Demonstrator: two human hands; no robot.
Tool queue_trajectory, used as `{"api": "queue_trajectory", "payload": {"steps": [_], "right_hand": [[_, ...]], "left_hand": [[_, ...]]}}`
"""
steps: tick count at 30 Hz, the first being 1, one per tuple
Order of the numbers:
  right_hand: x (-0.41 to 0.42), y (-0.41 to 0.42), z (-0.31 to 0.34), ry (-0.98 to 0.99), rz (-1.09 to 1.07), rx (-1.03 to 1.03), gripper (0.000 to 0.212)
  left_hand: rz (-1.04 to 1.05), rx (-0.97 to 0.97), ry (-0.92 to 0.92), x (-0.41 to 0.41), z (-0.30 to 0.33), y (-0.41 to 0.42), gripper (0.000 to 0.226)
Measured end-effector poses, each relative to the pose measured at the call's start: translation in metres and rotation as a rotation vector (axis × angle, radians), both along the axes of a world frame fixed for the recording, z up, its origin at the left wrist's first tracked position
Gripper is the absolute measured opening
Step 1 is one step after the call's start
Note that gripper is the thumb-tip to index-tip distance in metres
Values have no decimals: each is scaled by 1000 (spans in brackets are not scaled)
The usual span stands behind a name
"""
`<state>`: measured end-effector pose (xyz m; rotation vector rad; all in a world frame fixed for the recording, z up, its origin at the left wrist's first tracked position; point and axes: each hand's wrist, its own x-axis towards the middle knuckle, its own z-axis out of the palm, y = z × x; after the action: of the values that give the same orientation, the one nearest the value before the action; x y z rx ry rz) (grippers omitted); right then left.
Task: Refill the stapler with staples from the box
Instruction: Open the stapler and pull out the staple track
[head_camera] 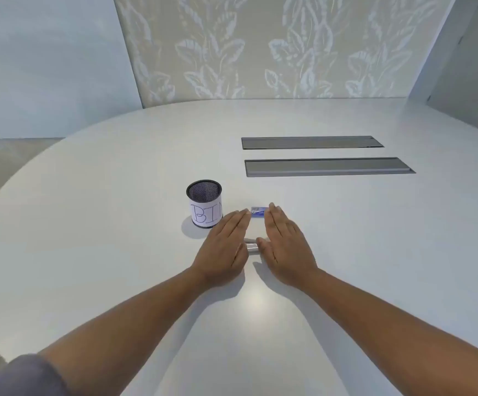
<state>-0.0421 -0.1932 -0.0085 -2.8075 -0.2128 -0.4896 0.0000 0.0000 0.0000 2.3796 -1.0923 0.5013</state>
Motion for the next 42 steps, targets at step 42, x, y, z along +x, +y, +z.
{"api": "queue_trajectory", "payload": {"steps": [42], "right_hand": [[14,3,-5,180,94,539,20]], "left_hand": [[113,-523,848,18,-9,-2,23]]}}
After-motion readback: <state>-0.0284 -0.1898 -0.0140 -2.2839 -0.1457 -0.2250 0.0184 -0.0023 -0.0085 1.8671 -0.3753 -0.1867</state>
